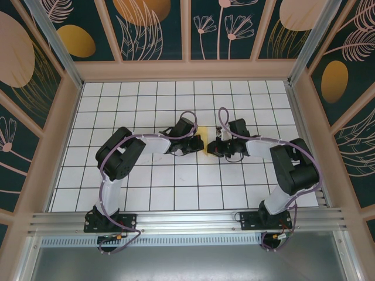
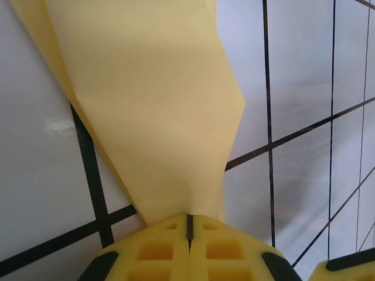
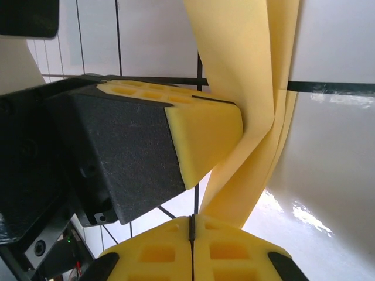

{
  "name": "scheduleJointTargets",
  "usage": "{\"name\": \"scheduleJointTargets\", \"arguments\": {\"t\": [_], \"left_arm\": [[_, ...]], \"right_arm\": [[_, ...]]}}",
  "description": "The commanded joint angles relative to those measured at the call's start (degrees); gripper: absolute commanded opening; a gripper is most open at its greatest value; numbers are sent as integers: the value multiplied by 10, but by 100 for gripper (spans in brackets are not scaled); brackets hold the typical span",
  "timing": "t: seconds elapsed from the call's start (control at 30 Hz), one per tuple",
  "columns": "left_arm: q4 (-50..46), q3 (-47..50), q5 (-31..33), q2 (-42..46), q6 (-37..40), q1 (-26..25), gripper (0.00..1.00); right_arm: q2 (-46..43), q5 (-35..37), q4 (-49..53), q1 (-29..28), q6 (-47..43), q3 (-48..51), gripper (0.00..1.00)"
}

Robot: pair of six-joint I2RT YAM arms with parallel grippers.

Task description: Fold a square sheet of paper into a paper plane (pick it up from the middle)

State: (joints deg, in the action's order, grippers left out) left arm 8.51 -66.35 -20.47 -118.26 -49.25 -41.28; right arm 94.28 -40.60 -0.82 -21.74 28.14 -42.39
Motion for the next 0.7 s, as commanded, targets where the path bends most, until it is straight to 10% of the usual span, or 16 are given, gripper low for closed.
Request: {"name": "scheduleJointTargets", "arguments": {"t": [0.0,0.37,0.67], "left_arm": [[-73,10,50,-35,12,1,5],[-70,11,46,-35,9,2,5],[-68,14,44,-35,6,2,5]], "right_arm": [[6,15,21,-9,-14,-13,6],[-46,102,60,-8,-19,-5,29],[-2,25,34,-37,-32,-31,9]]}}
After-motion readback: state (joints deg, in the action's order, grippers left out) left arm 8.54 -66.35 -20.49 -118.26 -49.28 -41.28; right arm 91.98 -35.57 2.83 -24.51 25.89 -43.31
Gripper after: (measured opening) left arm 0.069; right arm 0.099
